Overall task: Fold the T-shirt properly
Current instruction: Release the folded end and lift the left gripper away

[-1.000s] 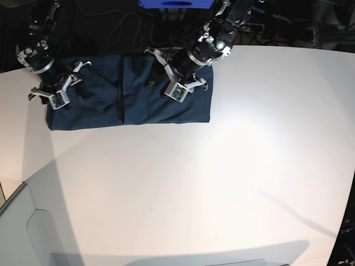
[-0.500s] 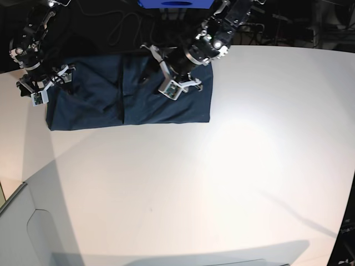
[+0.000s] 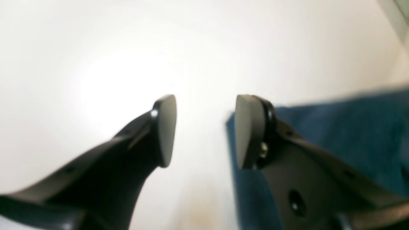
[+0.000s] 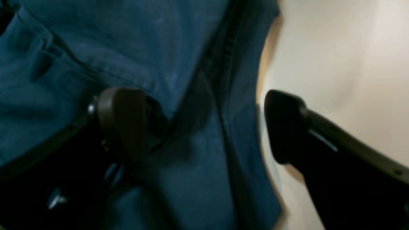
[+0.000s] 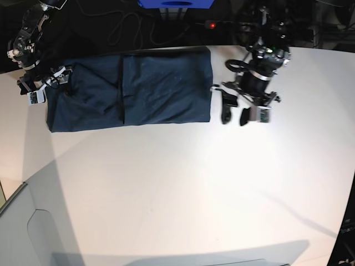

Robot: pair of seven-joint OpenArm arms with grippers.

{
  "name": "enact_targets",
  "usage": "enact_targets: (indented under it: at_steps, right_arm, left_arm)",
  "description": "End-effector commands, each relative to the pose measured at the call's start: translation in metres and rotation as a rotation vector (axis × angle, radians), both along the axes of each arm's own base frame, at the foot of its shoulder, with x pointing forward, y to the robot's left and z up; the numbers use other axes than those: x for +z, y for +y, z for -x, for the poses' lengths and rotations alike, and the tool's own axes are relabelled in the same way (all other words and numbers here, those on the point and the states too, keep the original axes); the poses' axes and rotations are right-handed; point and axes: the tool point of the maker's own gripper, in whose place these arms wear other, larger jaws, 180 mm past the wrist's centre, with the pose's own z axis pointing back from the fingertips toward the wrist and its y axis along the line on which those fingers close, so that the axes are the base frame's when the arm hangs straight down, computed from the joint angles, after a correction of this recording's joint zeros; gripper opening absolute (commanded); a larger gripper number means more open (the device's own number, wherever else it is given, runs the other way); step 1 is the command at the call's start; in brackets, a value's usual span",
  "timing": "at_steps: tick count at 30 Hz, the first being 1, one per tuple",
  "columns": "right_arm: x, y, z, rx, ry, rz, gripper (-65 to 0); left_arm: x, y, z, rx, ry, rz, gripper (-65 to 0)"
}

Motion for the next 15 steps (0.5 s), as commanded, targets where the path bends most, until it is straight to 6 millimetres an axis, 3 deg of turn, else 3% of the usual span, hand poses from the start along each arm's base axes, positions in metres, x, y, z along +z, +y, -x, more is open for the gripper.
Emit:
enact_targets:
  at_steps: [1, 4, 7, 13, 15]
  right_arm:
    - [-0.015, 0.004, 0.012, 0.056, 0.096, 0.036, -17.5]
    - [-0.025, 0.012, 0.016, 0.078, 0.126, 0.012, -28.2]
    - [-0.03, 0.018, 0.014, 0.09, 0.133, -0.002, -37.9]
    - [-0.029, 0.024, 0.01, 0.107, 0.128, -0.004, -64.2]
    - [-0.027, 0.024, 0.008, 0.107, 0.122, -0.002, -65.0]
  left_arm:
    - [0.005, 0.013, -0.003, 0.032, -0.021, 0.014, -36.8]
    - [-0.006, 0.037, 0.0, 0.107, 0.012, 0.066, -36.8]
    - [-0.023, 0.048, 0.005, 0.146, 0.059, 0.089, -36.8]
    - [-0.054, 0.049, 0.017, 0.169, 0.144, 0.116, -36.8]
    - [-0.062, 0.037, 0.019, 0.158, 0.166, 0.14, -36.8]
